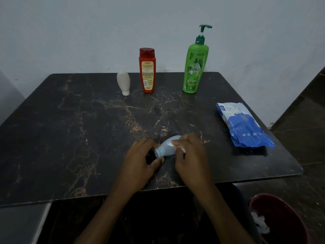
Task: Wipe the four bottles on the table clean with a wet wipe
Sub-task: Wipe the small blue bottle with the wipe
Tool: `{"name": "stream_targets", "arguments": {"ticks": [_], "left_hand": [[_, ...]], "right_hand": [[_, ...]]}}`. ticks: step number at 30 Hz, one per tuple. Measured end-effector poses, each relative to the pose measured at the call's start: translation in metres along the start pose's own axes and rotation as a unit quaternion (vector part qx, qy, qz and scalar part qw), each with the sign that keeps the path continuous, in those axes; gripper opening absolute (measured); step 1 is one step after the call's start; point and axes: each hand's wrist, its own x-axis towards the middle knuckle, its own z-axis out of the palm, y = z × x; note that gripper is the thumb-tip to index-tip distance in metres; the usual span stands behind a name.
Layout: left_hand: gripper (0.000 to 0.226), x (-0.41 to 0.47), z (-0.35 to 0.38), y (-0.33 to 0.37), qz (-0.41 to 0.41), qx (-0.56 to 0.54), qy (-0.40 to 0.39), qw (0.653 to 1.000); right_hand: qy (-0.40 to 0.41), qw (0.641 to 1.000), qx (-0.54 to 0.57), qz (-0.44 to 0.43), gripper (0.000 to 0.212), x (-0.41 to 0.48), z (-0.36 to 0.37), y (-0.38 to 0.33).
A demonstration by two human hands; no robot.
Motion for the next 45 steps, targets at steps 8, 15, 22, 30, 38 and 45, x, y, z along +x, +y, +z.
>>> {"name": "stream_targets", "arguments": {"ticks": [8,15,22,30,38,45], "left_hand": [[0.026,0.000,0.000,0.001,-0.001,-0.014,0.002,1.000],[0.028,-0.001,-0.001,0.001,-0.005,-0.021,0.001,1.000],[0.028,-0.003,0.000,0.002,-0.004,-0.016,0.002,1.000],[0.032,-0.005,-0.001,0.002,-0.018,-0.023,-0.003,1.000],[0.034,-0.003,0.001,0.003,-0.029,-0.024,-0.004,0.999],[0.031,-0.001,0.006,0.002,-0.024,-0.032,0.010,0.999]], "right_hand": [[0.012,0.999,0.035,0.003,0.021,-0.004,0.000,0.009],[0.036,0.991,0.066,0.107,0.026,0.002,-0.009,0.021],[0.011,0.996,0.089,0.029,0.019,-0.013,0.003,0.005],[0.017,0.985,0.034,0.165,0.027,0.006,-0.022,0.035],[0.040,0.995,0.073,0.051,0.016,-0.007,-0.002,0.015],[0.013,0.997,0.077,0.001,0.018,-0.020,0.014,-0.004]]}}
